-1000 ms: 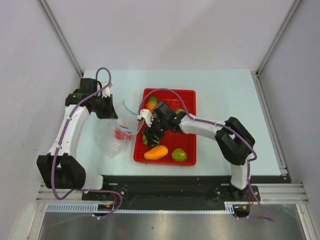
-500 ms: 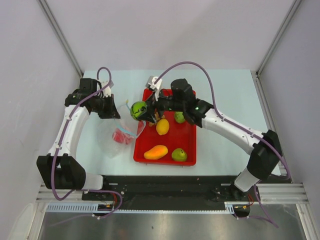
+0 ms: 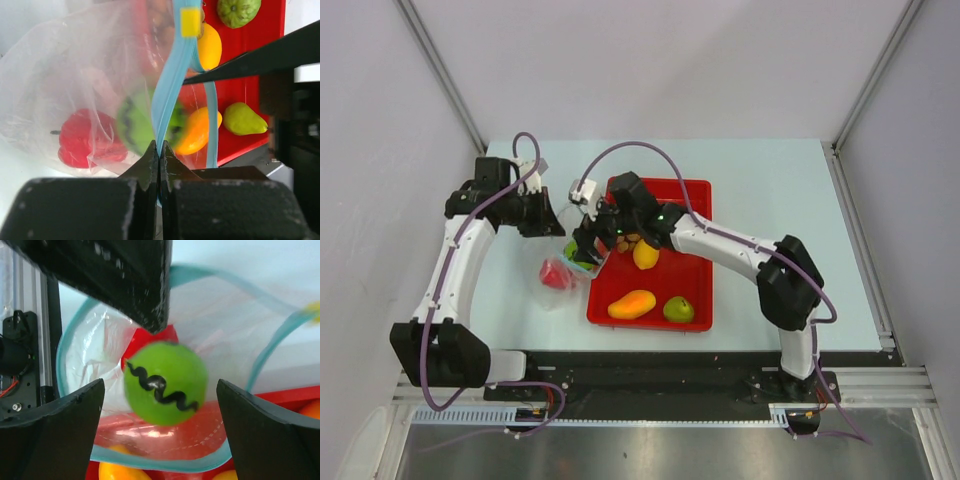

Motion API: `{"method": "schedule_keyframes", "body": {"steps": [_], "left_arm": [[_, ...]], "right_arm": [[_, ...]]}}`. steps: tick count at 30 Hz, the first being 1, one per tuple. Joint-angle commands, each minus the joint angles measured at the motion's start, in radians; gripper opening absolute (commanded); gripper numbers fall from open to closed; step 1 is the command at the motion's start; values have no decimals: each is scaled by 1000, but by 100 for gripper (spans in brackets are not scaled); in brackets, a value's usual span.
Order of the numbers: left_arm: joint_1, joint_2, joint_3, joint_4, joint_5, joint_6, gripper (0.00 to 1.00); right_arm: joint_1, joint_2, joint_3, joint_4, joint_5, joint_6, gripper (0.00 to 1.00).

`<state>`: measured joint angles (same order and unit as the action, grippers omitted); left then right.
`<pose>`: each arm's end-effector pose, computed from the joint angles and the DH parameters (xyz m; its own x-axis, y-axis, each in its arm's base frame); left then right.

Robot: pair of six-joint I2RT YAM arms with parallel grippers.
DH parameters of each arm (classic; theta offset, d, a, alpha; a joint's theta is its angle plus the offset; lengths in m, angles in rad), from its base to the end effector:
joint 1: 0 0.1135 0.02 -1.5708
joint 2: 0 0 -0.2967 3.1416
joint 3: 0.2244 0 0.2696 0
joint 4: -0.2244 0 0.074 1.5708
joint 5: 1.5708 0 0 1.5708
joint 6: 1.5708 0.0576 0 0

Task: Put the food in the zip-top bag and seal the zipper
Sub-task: Place the fake fruit in the zipper food storage bag, then pick up the fake fruit from the bin.

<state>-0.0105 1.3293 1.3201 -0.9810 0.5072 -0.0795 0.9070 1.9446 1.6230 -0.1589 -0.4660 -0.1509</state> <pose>0.2803 -0.0309 0.3552 -0.8553 -0.0604 -0.5145 0.2083 0.8692 -0.4484 0.2926 0.4160 0.3056 -0.1389 -0.3955 -0.9079 -0.9812 0.1792 0.0720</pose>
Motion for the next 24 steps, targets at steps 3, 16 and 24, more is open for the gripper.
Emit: {"method": "schedule_keyframes", "body": {"steps": [3,16,24], "left_arm": [[6,-35,-9,19,33,0,1],[6,-42,-31,38,37,-6,1],[6,-36,-35,38,33,3,1]], "right_arm": [[-77,-156,32,-128,-89,-42,100],[-158,-266,-207,-530,-178,-404,90],[-112,-176,-241,-487,-143,-617,93]]}}
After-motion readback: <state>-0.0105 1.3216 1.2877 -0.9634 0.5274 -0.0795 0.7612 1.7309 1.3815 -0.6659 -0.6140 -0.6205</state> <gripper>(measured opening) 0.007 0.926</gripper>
